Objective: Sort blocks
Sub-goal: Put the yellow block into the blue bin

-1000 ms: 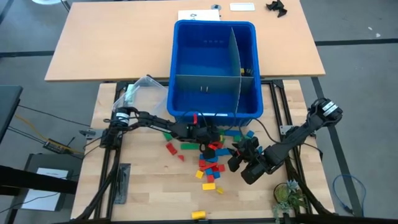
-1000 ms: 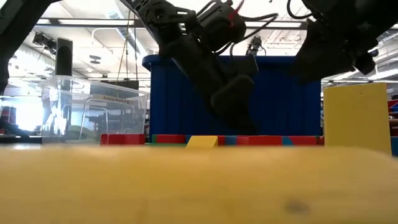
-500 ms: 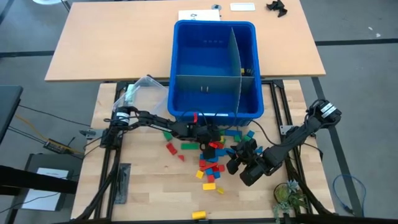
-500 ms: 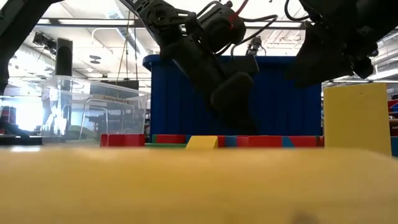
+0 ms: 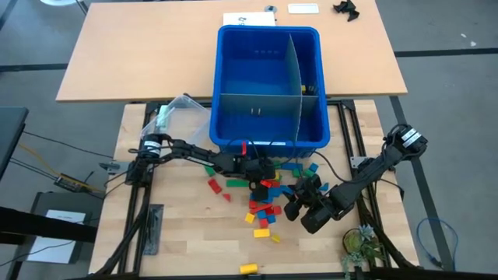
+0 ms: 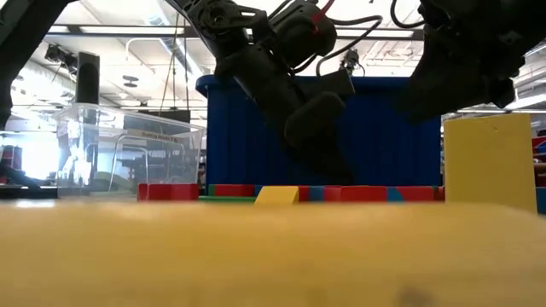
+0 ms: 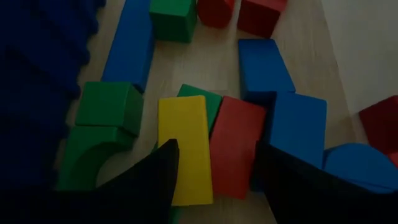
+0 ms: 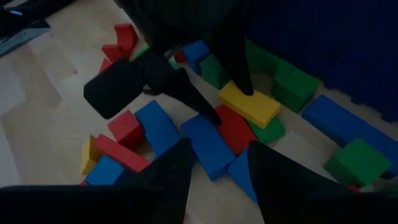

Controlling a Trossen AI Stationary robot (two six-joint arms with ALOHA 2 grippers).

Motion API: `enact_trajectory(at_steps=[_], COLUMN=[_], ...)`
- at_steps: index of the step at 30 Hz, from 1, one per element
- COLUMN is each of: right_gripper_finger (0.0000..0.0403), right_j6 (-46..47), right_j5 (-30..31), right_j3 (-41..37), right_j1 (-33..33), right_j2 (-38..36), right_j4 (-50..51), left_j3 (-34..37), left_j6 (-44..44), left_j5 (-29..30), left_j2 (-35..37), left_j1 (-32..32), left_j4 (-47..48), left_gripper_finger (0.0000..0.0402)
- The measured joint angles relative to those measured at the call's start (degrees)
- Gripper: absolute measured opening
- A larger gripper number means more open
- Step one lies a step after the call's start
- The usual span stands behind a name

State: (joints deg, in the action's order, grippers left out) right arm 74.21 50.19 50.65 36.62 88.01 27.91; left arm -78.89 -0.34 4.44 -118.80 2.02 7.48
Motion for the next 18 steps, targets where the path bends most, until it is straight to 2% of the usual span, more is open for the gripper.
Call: enact_trajectory(at_steps=[11,18], right_gripper_finger=[0.0235,0.0253], right_j6=[-1.0,-2.2], right_j5=[-0.2,-0.5], right_j3=[0.0,0.0], right_j1=[-0.2,-0.3], right_j2=[0.0,0.0], right_j4=[-0.7,-0.7], left_j3=[0.0,-4.2], left_j6=[1.2,2.0], left_j5=[-2.3,-2.8], left_j2=[0.0,0.2], left_j1=[-0.1,-0.1], left_j4=[-0.7,5.2], left_gripper_finger=[0.0244,0.0255])
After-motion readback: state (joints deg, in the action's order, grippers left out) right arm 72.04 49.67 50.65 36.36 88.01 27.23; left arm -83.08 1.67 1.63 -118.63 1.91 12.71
